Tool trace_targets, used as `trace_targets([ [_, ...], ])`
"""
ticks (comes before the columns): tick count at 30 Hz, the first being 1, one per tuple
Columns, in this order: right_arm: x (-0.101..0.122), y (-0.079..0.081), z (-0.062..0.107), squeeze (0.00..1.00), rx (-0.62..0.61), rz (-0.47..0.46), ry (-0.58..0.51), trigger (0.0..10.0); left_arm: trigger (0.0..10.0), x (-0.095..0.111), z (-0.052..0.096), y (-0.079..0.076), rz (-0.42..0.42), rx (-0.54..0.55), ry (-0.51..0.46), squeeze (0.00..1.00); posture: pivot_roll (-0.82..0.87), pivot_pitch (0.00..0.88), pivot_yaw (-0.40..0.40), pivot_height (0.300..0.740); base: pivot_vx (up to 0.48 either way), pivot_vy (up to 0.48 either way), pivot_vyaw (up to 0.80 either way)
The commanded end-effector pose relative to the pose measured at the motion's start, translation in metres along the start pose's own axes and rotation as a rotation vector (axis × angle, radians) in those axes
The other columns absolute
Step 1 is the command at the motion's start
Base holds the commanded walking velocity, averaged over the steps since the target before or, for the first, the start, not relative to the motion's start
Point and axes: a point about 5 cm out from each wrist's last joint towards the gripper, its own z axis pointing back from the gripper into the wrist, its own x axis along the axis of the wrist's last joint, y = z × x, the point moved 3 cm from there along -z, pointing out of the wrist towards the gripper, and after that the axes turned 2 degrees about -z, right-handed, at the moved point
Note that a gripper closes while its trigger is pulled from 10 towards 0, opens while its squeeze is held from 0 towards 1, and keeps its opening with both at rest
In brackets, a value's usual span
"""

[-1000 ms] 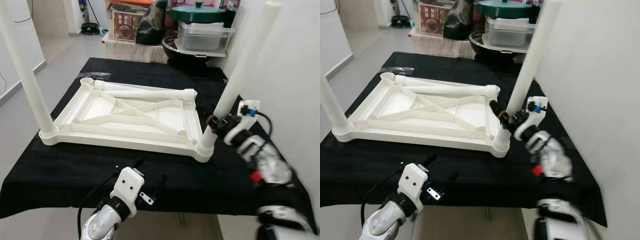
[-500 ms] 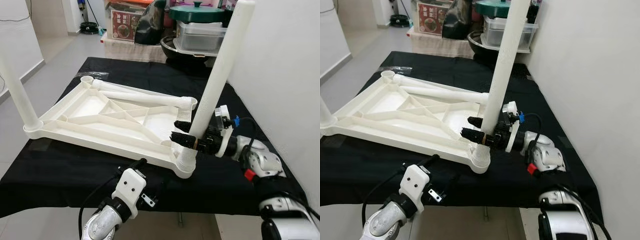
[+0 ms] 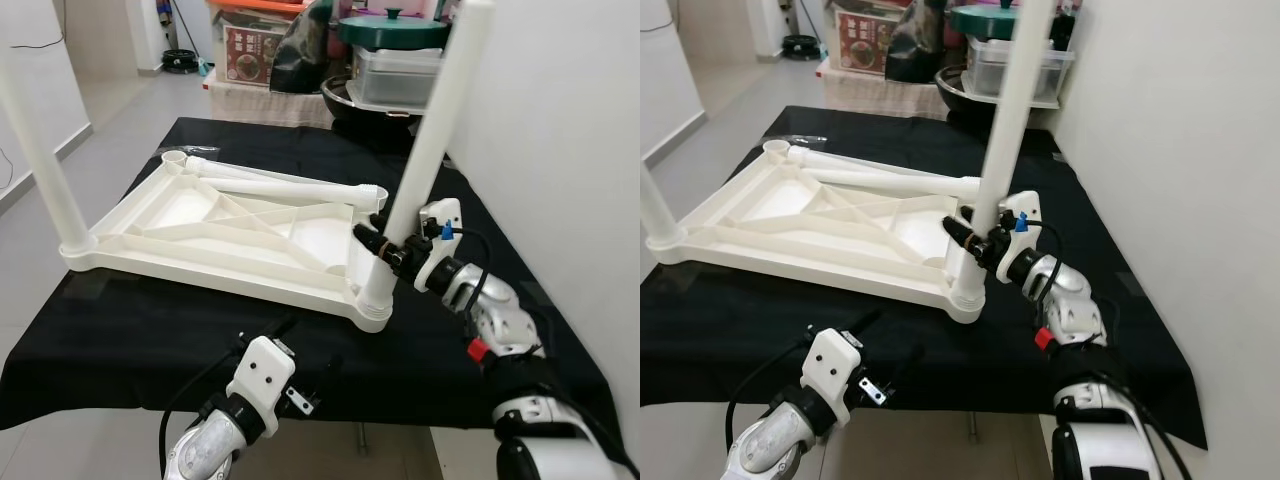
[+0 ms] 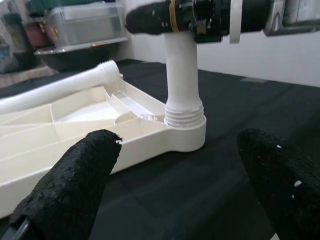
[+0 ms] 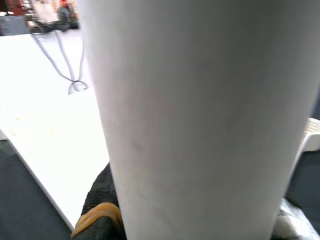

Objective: Building children table

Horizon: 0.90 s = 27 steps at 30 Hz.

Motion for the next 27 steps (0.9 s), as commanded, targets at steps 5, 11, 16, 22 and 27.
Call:
trace_targets([
  [5, -0.030, -0.033, 0.031, 0.00, -0.642, -0.091, 0.013, 0.0, 10.0, 0.009, -0.004, -0.003, 0.002, 0.003, -0.031, 0.00, 0.11, 0.000, -0.113, 0.740, 0.000, 0.000, 0.00],
  [11, -0.056, -0.017, 0.049, 0.00, -0.935, -0.167, 0.053, 0.0, 10.0, 0.016, -0.006, -0.006, -0.025, -0.013, -0.054, 0.00, 0.13, 0.000, -0.118, 0.740, 0.000, 0.000, 0.00],
  [16, -0.057, -0.002, 0.036, 0.00, -0.874, -0.216, 0.041, 10.0, 10.0, 0.024, -0.006, -0.005, -0.034, -0.010, -0.073, 0.00, 0.13, 0.000, -0.118, 0.740, 0.000, 0.000, 0.00],
  [22, -0.027, 0.010, 0.015, 1.00, -0.666, -0.201, -0.108, 10.0, 10.0, 0.031, -0.006, -0.004, -0.026, -0.003, -0.089, 0.00, 0.12, 0.000, -0.116, 0.740, 0.000, 0.000, 0.00],
  [27, 0.000, 0.021, 0.002, 0.00, -0.100, -0.310, -0.135, 10.0, 10.0, 0.028, -0.007, -0.006, -0.017, -0.004, -0.082, 0.00, 0.12, 0.000, -0.117, 0.740, 0.000, 0.000, 0.00],
])
